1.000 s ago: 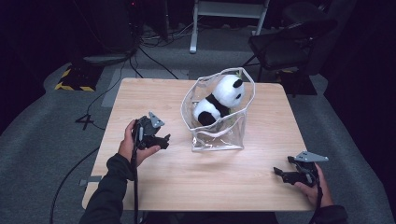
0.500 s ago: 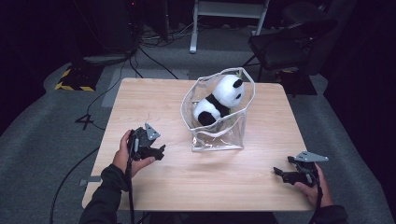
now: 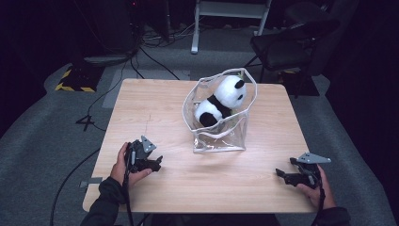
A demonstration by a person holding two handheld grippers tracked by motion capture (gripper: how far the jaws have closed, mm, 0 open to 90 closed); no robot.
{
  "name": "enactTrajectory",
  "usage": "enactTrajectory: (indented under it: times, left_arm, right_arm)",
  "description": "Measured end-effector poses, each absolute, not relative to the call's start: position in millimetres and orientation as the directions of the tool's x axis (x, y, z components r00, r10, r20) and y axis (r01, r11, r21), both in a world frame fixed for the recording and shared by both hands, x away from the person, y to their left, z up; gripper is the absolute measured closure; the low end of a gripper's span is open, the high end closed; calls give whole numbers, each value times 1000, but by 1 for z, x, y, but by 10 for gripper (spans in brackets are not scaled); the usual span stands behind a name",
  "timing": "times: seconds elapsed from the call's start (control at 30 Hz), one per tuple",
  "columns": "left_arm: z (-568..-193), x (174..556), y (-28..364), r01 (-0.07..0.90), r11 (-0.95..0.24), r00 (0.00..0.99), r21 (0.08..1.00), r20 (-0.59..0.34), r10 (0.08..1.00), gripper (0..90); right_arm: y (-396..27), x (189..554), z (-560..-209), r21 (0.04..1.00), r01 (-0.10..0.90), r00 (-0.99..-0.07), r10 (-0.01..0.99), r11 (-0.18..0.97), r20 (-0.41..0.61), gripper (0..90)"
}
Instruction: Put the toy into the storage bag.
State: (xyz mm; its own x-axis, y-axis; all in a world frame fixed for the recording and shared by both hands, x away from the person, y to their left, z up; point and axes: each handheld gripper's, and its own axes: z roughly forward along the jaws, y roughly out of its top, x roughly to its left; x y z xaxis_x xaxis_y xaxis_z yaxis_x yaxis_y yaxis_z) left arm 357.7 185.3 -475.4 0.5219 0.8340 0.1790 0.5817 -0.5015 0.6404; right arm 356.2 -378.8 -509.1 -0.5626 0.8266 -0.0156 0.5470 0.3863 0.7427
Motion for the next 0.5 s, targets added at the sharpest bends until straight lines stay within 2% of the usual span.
enactTrajectory:
  times: [0.2,0.5]
  left_arm:
    - [-489,348,189,599,-485,519,637,152,841,161]
    - [-502,337,201,646,-403,489,648,54,871,164]
  right_arm:
    - [-379,356,-509,743,547,-563,826,387,-16,153]
    - [-379,356,-509,743,547,-562,827,386,-16,153]
